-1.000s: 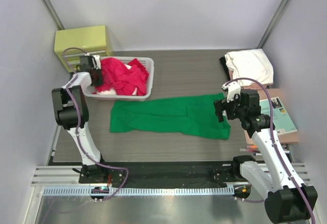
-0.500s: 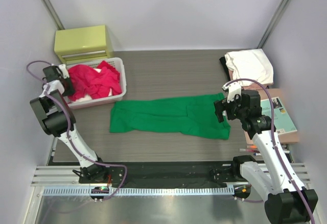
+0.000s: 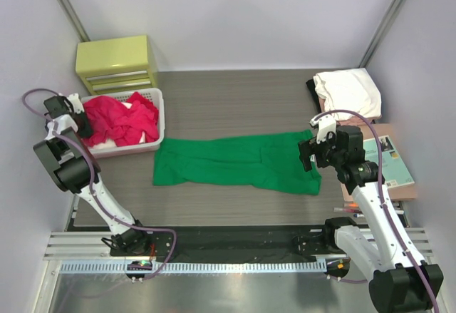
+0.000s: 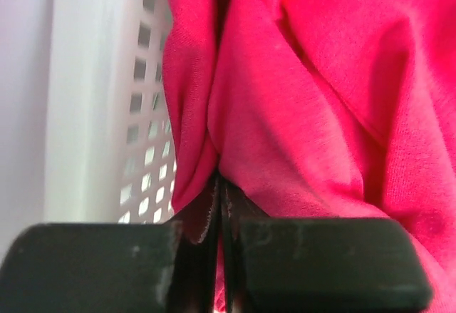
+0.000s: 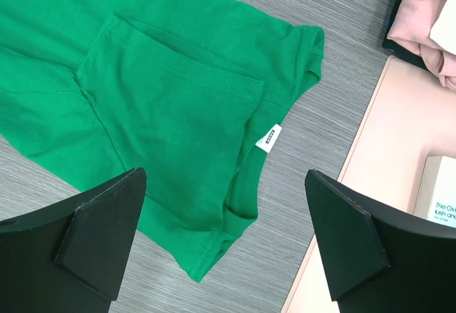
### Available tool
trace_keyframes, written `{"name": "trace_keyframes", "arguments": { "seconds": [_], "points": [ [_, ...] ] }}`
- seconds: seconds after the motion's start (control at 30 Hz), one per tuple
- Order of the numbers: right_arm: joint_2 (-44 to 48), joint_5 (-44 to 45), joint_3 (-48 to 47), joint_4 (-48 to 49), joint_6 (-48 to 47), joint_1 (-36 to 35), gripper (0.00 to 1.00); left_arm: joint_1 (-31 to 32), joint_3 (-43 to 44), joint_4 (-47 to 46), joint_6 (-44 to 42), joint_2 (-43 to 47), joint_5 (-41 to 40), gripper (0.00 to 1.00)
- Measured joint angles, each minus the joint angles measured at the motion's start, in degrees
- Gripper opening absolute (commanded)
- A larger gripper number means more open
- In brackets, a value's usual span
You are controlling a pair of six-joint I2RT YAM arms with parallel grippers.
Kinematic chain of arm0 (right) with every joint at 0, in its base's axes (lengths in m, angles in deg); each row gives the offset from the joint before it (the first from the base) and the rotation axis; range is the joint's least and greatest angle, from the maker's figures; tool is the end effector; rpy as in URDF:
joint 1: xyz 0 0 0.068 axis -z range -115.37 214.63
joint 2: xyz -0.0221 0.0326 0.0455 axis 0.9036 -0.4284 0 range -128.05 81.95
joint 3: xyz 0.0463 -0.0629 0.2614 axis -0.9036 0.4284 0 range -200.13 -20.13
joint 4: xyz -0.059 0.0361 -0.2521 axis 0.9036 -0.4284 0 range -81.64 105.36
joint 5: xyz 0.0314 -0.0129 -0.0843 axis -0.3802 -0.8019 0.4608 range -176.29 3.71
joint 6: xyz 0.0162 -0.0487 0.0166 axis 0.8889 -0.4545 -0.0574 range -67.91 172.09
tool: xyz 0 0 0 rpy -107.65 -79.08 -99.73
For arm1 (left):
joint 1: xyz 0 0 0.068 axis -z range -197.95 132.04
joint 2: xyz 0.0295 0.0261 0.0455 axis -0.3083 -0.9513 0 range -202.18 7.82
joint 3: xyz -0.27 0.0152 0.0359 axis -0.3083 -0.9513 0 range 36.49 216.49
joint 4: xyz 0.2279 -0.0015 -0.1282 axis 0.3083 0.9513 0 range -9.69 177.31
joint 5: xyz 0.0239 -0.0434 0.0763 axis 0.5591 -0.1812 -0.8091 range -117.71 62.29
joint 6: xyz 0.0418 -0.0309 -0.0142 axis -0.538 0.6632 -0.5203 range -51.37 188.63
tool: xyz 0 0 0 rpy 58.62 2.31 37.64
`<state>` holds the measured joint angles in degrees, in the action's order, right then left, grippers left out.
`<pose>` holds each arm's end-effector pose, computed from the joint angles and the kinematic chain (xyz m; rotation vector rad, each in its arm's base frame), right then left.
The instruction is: Fold and stack the t-shirts
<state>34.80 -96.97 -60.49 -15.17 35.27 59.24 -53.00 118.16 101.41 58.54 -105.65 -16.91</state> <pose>0.1759 0.0233 0.2715 -0.5258 2.1473 0.0965 0.3565 0.2420 0.1906 -0.4576 2.4312 0.1025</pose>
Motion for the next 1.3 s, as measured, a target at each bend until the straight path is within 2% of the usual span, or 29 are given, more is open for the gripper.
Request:
{"name": "trace_keyframes", "arguments": {
  "seconds": [0.1, 0.2, 0.37, 0.6, 0.7, 0.8, 0.83, 0.87, 0.9, 0.93, 1.1, 1.3],
  "points": [
    [0.00, 0.00, 0.02, 0.02, -0.02, 0.00, 1.00, 0.00, 1.81, 0.74, -0.02, -0.70, 1.11, 0.45],
    [0.00, -0.02, 0.09, 0.00, -0.07, 0.00, 1.00, 0.02, 2.25, 0.74, 0.79, -0.55, 3.87, 0.55],
    [0.00, -0.17, 0.09, 0.00, -0.22, 0.00, 1.00, 0.48, -2.23, -1.07, 0.76, 5.40, 6.82, 0.61],
    [0.15, -0.81, 0.09, 0.00, -0.26, 0.00, 1.00, 1.73, -11.39, -1.88, 0.83, 28.85, 12.39, 0.74],
    [0.59, -1.09, 0.11, 0.00, -0.26, 0.00, 1.00, 2.14, -14.01, -1.33, 0.85, 38.42, 15.52, 0.75],
    [1.05, -1.44, 0.11, 0.02, -0.26, 0.00, 1.00, 4.20, -15.76, 1.31, 0.66, 44.06, 17.86, 0.75],
    [1.07, -1.53, 0.11, 0.02, -0.26, 0.00, 0.99, 5.57, -16.35, 2.43, 0.39, 45.09, 17.94, 0.75],
    [1.05, -1.55, 0.11, 0.02, -0.26, 0.00, 0.85, 8.20, -17.27, 4.22, -0.04, 46.10, 17.92, 0.52],
    [1.01, -1.64, 0.11, 0.00, -0.31, 0.00, 0.26, 11.37, -18.12, 5.84, -0.59, 46.45, 17.68, 0.27],
    [0.96, -1.73, 0.11, 0.00, -0.66, 0.00, 0.01, 14.43, -19.08, 7.21, -1.22, 46.49, 17.75, 0.00],
    [-3.26, -3.04, -1.97, -1.60, -1.11, 0.00, 0.01, 27.28, -23.67, 13.07, -2.23, 44.63, 16.11, 0.00],
    [-12.20, -3.63, -7.45, -3.13, -2.12, 0.00, 0.01, 42.64, -24.28, 14.80, -2.67, 40.76, 8.20, 0.00]
  ]
}}
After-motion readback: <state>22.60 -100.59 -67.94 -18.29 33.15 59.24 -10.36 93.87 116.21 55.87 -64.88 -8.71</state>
